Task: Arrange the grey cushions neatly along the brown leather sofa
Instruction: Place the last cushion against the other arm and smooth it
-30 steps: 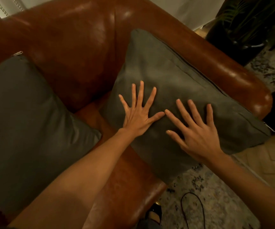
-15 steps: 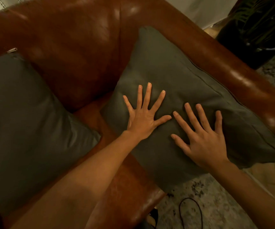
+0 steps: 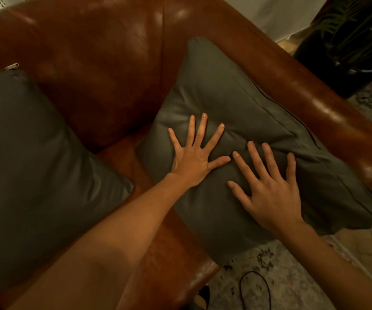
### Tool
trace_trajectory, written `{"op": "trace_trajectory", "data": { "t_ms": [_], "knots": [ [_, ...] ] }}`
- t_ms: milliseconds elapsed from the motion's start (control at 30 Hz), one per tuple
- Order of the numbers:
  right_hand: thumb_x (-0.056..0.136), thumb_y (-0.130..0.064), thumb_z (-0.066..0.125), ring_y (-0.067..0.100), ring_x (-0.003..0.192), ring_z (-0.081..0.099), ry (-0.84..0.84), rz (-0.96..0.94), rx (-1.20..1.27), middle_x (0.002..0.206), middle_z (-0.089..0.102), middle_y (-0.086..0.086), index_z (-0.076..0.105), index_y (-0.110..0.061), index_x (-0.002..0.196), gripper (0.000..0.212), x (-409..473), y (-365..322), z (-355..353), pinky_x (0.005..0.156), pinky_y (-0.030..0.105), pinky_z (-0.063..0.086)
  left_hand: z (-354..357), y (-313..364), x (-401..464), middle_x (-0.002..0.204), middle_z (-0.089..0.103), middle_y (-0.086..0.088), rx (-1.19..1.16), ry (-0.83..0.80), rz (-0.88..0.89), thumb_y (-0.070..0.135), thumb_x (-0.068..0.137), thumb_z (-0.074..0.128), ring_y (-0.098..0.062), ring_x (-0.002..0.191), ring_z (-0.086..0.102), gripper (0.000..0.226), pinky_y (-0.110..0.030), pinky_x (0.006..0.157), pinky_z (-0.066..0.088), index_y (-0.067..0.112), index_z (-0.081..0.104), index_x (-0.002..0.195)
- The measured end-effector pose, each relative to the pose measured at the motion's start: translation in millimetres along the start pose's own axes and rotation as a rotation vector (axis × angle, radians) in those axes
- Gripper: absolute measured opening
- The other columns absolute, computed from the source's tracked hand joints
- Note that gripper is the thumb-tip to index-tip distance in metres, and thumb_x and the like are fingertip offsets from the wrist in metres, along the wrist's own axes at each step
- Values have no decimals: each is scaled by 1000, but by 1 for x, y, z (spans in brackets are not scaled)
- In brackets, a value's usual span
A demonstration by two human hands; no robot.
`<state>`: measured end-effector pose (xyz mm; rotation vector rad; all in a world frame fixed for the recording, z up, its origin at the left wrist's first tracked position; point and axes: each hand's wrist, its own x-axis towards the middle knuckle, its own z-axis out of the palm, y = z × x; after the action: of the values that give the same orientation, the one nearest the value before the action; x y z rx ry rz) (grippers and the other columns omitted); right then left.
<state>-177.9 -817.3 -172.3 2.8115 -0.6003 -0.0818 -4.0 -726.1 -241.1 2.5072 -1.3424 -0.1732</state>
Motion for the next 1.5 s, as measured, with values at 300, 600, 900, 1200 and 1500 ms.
{"op": "trace_trajectory", "data": {
  "t_ms": [300, 600, 900, 1200, 1500],
  "knots": [
    [96, -63, 25, 24, 152, 4, 2, 12, -55, 164, 13, 3, 21, -32, 155, 67, -6, -5, -2, 119, 53, -11, -12, 0, -6, 162, -21, -2, -46, -38, 24, 75, 88, 17, -26, 148, -22, 76, -74, 108, -8, 43, -23, 143],
    [104, -40, 36, 24, 150, 0, 195, -32, -74, 164, 14, 7, 23, -26, 156, 55, -28, -38, -2, 117, 60, -3, -11, -36, -53, 161, -20, 3, -356, 128, -143, 74, 85, 38, -17, 146, -25, 88, -64, 111, -12, 40, -12, 149],
    [96, -67, 23, 26, 151, -3, 167, -145, -129, 164, 11, 0, 20, -36, 155, 66, -25, -21, 20, 117, 59, -9, 15, -26, -43, 158, -32, 3, -427, -14, -329, 71, 88, 36, -26, 143, -33, 86, -72, 108, -10, 44, -26, 140],
    [97, -64, 26, 21, 151, -4, 150, -137, -113, 164, 8, -2, 20, -36, 155, 64, -23, -22, 24, 117, 57, -9, 18, -27, -42, 159, -30, 0, -399, -18, -320, 72, 88, 32, -28, 144, -31, 85, -73, 108, -7, 39, -25, 142],
    [102, -54, 27, 23, 151, -7, 261, 47, -14, 164, 8, 4, 21, -28, 156, 60, -32, -8, -18, 118, 54, -11, -51, -10, -3, 163, -15, -9, -352, 245, -20, 65, 92, 34, -34, 146, -22, 77, -74, 104, -10, 32, 3, 155]
  ]
}}
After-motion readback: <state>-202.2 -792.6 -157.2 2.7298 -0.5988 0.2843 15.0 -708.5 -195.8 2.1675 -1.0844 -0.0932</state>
